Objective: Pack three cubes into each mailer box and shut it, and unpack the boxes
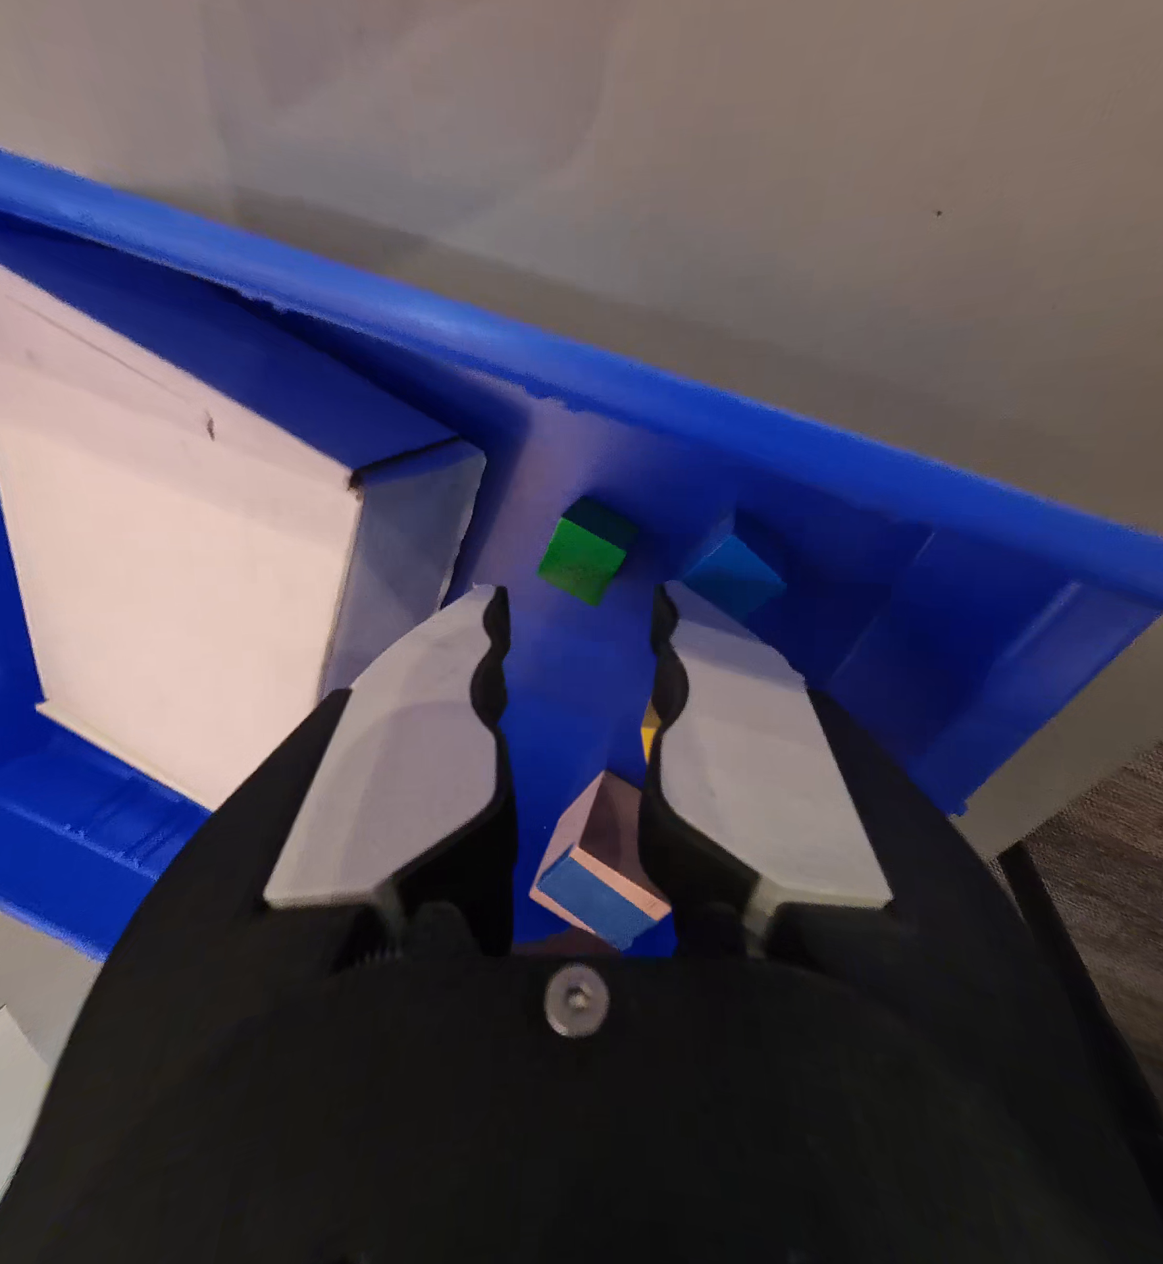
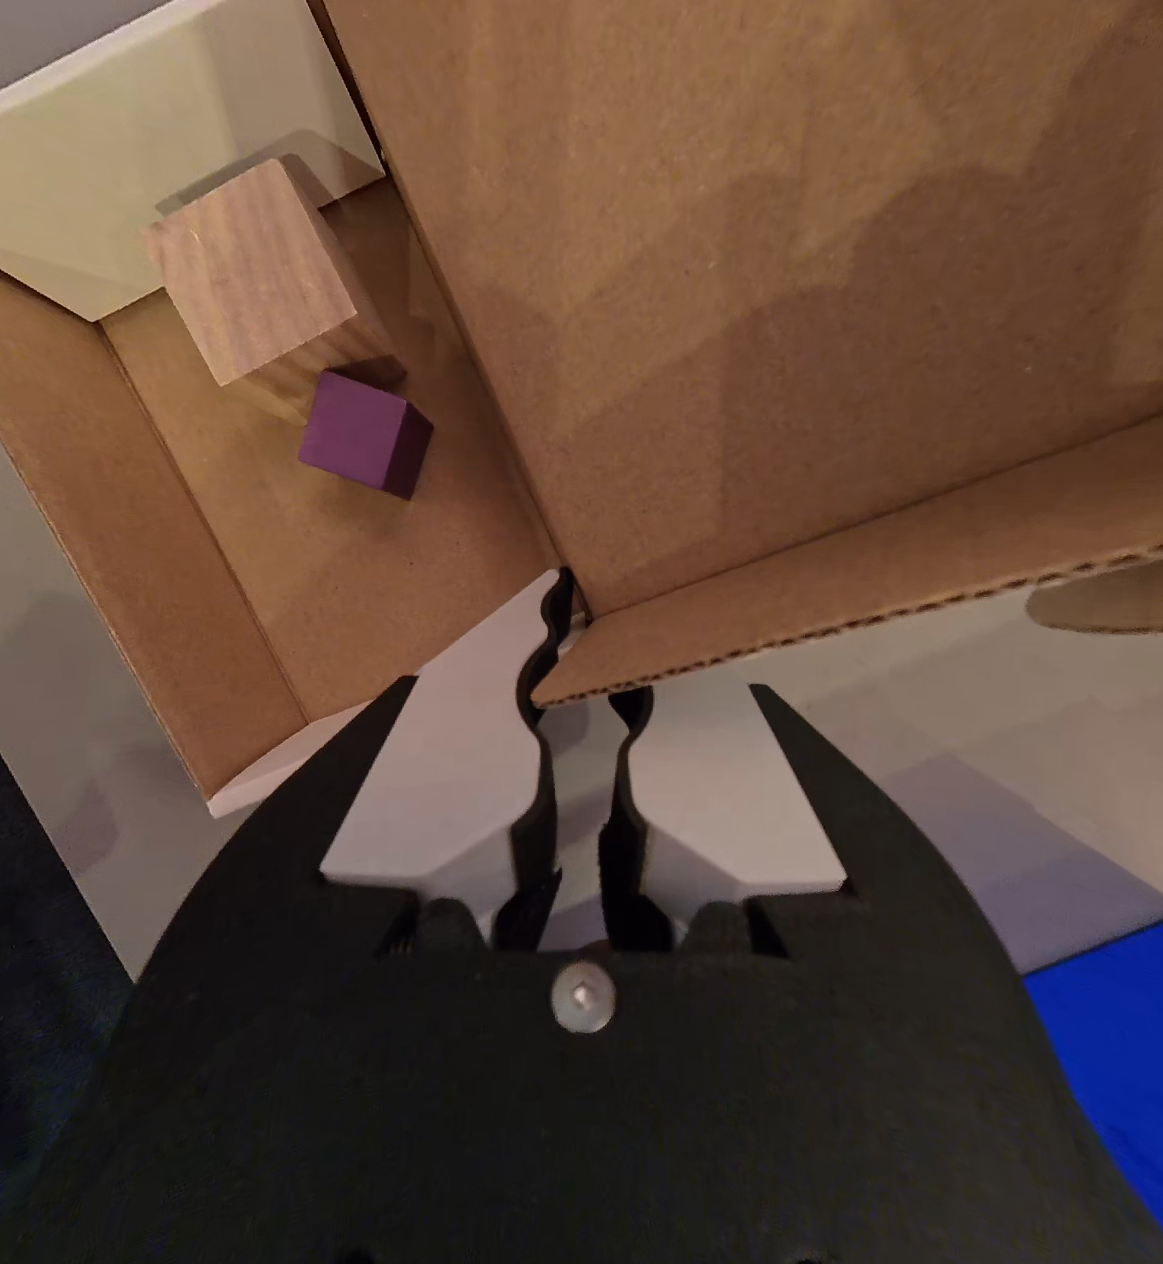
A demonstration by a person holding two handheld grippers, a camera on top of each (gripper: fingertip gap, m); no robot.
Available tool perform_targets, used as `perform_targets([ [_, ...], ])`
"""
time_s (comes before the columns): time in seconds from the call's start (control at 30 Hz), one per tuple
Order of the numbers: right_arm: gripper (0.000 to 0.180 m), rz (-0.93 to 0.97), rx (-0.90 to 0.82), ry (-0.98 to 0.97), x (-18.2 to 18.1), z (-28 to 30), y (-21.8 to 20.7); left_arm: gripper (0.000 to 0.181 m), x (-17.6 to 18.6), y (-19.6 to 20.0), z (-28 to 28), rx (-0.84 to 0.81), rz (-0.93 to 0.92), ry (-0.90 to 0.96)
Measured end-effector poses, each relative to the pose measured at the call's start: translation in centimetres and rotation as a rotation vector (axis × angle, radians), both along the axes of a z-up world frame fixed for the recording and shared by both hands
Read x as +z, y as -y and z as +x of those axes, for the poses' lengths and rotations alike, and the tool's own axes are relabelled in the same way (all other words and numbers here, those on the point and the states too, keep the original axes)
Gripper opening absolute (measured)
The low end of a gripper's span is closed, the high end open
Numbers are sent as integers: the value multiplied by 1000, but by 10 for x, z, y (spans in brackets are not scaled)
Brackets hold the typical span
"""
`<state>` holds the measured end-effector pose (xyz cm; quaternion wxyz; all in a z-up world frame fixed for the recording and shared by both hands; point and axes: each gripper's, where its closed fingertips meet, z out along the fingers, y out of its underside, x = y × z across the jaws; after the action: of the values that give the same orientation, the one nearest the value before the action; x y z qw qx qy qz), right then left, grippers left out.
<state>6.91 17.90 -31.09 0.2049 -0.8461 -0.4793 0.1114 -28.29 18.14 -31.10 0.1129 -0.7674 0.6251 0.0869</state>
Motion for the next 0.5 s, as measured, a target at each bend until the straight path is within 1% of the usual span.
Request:
perform_targets([
  [0.13, 5, -4, 4, -4, 0, 0, 0, 41, -9, 1, 2, -32, -59, 10],
  [0.27, 5, -5, 6, -6, 0, -1, 0, 42, -17, -3, 0, -26, -74, 6],
  [0.3, 5, -5, 7, -6, 0, -1, 0, 40, -19, -3, 0, -24, -81, 14],
  [0.37, 5, -3, 8, -6, 0, -1, 0, 28, -20, -3, 3, -20, -98, 42],
  [0.5, 5, -2, 7, -6, 0, -1, 0, 23, -16, -7, 1, 4, -79, 45],
])
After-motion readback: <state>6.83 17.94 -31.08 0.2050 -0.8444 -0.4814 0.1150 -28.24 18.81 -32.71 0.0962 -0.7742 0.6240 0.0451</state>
